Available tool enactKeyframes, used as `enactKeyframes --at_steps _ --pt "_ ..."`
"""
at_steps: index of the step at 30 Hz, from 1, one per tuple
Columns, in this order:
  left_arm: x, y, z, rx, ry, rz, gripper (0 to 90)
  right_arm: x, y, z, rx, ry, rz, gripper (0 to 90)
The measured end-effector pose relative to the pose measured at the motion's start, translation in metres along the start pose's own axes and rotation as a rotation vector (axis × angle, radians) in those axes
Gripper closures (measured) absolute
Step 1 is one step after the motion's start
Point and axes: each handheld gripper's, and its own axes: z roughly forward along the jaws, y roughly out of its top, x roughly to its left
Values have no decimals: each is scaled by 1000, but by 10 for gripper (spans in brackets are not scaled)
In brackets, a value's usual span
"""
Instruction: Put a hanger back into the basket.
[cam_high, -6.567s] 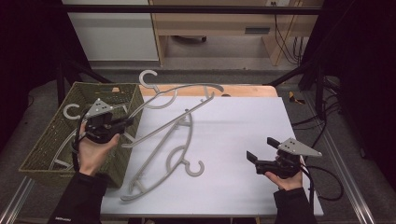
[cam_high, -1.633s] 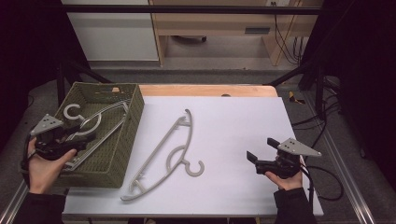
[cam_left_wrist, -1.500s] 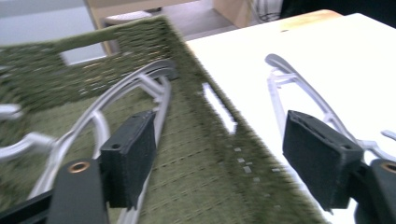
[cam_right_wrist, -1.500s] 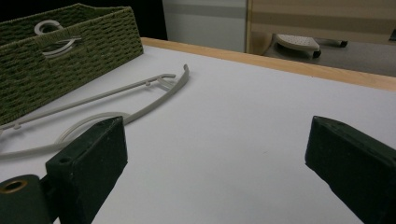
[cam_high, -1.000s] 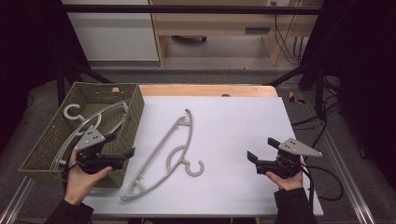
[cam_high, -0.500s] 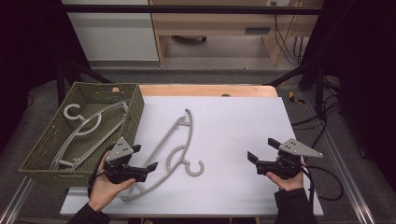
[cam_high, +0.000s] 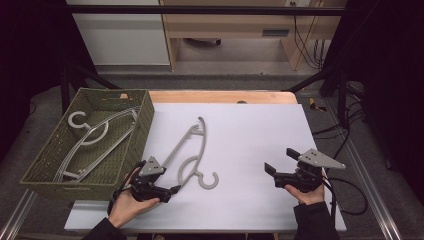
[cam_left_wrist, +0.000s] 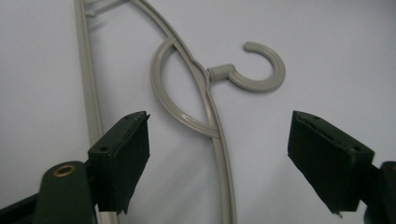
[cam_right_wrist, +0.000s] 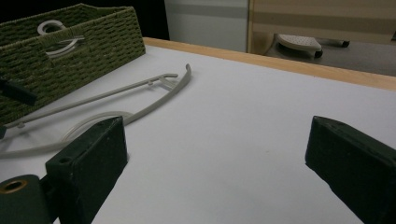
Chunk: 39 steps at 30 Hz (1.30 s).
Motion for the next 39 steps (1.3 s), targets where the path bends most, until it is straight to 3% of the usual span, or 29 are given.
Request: enactKeyframes --at_steps 1,8,13,18,26,31,34,39 --pt "0 0 0 0 0 0 228 0 0 0 4 -2 -2 57" --pt "-2 -3 20 120 -32 10 299 2 0 1 4 1 1 57" --pt "-1 -5 29 172 -28 13 377 2 0 1 6 4 1 57" --pt "-2 -6 35 207 -15 28 470 2 0 2 10 5 1 57" --pt "-1 -6 38 236 7 13 625 2 0 2 13 11 -1 57" --pt "-3 -5 39 246 21 3 640 2 0 2 11 9 3 57" --pt "-7 -1 41 281 38 18 662 2 0 3 11 9 2 57" --pt "-11 3 42 309 37 25 771 2 0 3 13 9 3 57"
